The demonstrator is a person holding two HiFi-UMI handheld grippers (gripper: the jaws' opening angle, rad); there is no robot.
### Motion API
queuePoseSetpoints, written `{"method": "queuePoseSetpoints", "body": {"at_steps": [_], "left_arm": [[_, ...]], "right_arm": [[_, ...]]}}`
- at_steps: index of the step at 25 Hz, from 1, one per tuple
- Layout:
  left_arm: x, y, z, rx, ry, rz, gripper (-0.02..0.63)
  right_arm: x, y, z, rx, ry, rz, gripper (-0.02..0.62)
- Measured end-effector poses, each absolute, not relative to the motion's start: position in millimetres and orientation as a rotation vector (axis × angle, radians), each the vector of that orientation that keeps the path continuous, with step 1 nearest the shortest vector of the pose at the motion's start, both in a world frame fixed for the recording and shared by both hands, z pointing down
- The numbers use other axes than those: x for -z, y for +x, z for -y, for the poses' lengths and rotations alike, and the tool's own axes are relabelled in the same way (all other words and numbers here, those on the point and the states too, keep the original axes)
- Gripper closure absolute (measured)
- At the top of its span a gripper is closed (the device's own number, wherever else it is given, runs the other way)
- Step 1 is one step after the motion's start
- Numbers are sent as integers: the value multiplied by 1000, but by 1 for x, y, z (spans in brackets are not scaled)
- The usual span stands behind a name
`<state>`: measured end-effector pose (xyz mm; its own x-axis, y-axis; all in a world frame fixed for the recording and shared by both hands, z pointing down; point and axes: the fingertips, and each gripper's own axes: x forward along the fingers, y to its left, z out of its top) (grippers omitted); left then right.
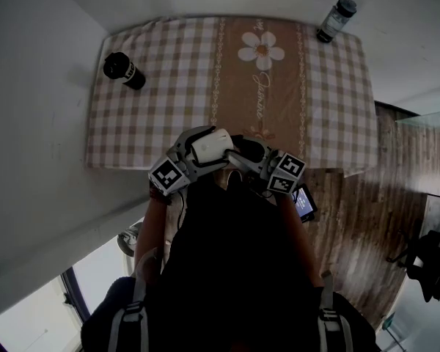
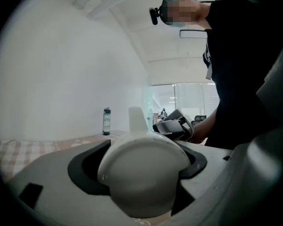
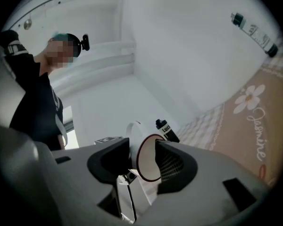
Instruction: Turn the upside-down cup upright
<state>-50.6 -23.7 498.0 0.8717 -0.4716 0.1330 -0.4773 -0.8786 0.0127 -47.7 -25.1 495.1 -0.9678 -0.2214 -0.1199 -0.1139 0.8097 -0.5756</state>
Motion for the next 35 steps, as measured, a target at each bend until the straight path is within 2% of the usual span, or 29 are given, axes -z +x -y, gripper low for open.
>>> {"method": "queuePoseSetpoints", "body": {"at_steps": [2,3,7,11,16,27,35], "left_arm": [[-499,-49,17,-222,3021,698,209],[-500,-48,14,-239,3027,679,209],[-506,-49,8,-280,3023,656,207],[-507,-50,11,-293,3034,652,207],[-517,-53,8,-416,3063,637,209],[-508,-38,18,-409,3075,663,209],[-509,-38,20,-462,3119,625,206]], "right_arm": [[-495,-50,17,896,-172,-2823,421],[-495,-51,12,900,-132,-2828,449],[-495,-56,2,908,-60,-2845,491],[-496,-59,5,911,-70,-2879,483],[-492,-72,-5,788,-42,-2951,520],[-482,-57,-1,777,-54,-2894,546],[-484,-62,-6,642,-74,-2974,558]]}}
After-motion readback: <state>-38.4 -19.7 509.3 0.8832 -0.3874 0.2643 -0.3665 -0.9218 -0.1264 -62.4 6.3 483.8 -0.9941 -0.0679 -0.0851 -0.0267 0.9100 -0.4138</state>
